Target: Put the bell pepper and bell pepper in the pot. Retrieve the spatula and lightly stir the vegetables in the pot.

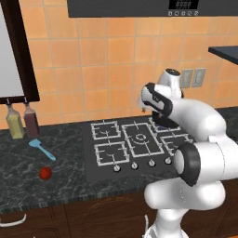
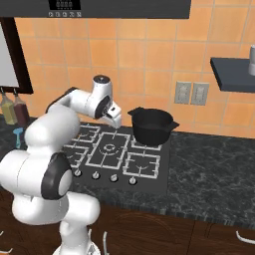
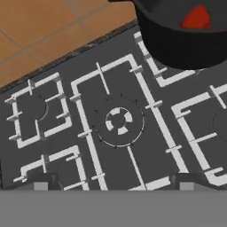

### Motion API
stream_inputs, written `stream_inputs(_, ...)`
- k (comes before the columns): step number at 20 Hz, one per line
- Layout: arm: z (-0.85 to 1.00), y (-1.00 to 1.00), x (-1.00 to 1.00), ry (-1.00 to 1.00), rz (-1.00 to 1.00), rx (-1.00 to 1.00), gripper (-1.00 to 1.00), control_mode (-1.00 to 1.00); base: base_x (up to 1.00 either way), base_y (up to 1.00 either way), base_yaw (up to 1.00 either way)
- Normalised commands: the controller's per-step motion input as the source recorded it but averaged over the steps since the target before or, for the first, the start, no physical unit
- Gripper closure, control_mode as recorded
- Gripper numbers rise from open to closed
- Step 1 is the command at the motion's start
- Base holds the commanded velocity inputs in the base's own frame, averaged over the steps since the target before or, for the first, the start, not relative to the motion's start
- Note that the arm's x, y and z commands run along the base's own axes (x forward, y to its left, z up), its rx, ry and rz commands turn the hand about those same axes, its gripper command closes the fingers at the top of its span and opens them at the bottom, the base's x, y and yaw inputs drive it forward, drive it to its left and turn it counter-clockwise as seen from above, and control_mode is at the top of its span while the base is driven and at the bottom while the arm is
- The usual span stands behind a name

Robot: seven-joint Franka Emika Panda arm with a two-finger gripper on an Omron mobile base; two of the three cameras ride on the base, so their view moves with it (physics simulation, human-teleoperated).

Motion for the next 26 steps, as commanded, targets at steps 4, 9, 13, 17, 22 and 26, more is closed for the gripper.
stream_inputs(4,-0.2,0.6,-0.34,0.0,0.97,-0.03,-1.0,-1.0,0.0,0.0,0.0)
stream_inputs(9,-0.17,0.99,-0.56,0.1,0.73,-0.17,-1.0,-1.0,0.0,0.0,0.0)
stream_inputs(13,-0.21,1.0,-0.65,0.19,0.56,-0.31,-1.0,-1.0,0.0,0.0,0.0)
stream_inputs(17,-0.38,1.0,-0.76,0.09,0.72,-0.28,-1.0,-1.0,0.0,0.0,0.0)
stream_inputs(22,-0.37,1.0,-0.28,0.13,0.39,-0.3,-1.0,-1.0,0.0,0.0,0.0)
stream_inputs(26,-0.17,0.98,0.01,0.3,0.03,-0.17,-1.0,-1.0,0.0,0.0,0.0)
